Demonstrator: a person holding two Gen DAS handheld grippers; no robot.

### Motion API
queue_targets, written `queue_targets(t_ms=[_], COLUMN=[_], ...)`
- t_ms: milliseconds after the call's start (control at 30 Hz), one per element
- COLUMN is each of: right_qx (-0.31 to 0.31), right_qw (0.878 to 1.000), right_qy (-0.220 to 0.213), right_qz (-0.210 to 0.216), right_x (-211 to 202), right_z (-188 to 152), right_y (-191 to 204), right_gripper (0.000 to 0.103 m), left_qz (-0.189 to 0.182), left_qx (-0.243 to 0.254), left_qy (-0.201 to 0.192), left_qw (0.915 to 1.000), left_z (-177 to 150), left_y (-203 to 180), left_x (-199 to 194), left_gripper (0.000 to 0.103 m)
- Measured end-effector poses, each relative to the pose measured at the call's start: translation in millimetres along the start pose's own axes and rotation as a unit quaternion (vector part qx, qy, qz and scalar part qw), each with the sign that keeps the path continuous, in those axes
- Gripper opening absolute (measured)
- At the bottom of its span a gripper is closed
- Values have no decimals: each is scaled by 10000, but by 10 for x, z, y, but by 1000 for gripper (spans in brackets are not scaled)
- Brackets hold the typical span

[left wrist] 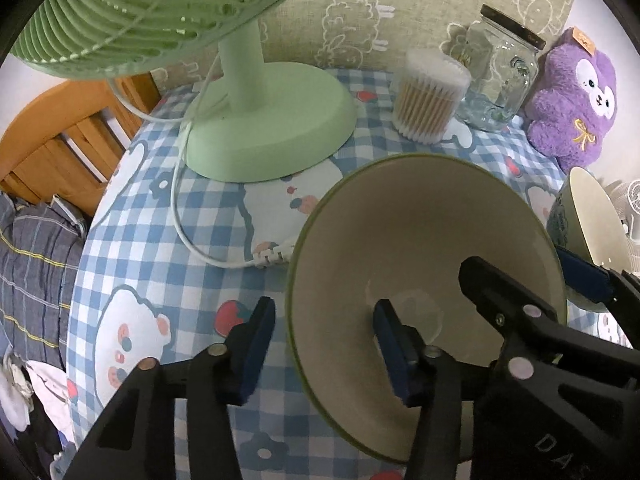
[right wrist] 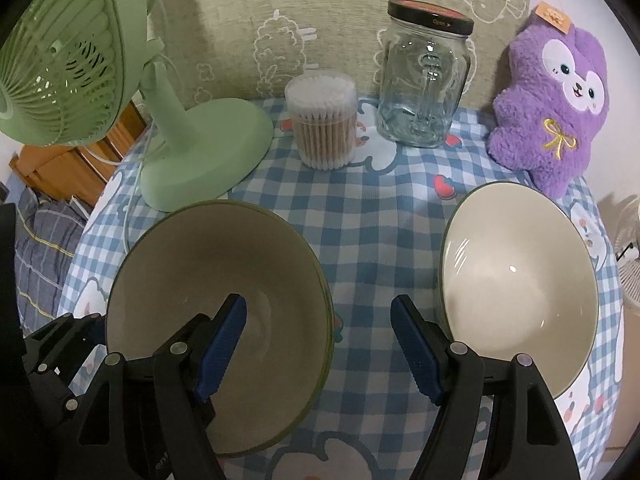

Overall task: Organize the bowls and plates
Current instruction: 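Close both grippers on the rim of the green-rimmed bowl, then lift the green-rimmed bowl and carry it toward the plate stack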

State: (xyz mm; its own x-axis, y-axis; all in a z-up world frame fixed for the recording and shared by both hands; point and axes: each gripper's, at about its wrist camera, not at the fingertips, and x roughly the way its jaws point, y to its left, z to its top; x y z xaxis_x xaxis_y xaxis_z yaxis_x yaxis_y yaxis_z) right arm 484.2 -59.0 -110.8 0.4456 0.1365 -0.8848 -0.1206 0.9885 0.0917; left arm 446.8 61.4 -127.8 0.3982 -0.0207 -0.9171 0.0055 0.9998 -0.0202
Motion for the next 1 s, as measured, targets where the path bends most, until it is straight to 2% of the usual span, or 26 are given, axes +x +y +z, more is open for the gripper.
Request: queue_targets(t_ms=[33,167,267,400,533,667,1000], right_qx=[-15,-47,-50,-101,-113,-83,-5], right_qw=[10000,9999,9998,9997,9999,9999,9999], right_qy=[0,-24,16,124,86,106,147], right_qz=[27,87,175,163,79,22,79], right_x=[3,8,21,66,45,36,-23], right_z=[-1,6,8,4,-7,-12,-39], right_y=[2,9,14,30,38,31,6], right_gripper=[67,58,43,23,20,17,17], left_qz=[1,-7,-31,93,178,326,302], left_qx=[-2,21,40,203,274,290,204], left_qy=[-11,-58,-84,-173,-269,-352,-283], left_qw=[10000,10000,10000,9996,9991,9984,9989], left_z=[-1,-4,-7,-23,-29,-46,-64], left_y=[2,1,-2,-57,-79,-78,-80], left_x=[-1,0,-1,-35,-89,-128,-188], left_gripper=[48,45,41,30,26,18,16])
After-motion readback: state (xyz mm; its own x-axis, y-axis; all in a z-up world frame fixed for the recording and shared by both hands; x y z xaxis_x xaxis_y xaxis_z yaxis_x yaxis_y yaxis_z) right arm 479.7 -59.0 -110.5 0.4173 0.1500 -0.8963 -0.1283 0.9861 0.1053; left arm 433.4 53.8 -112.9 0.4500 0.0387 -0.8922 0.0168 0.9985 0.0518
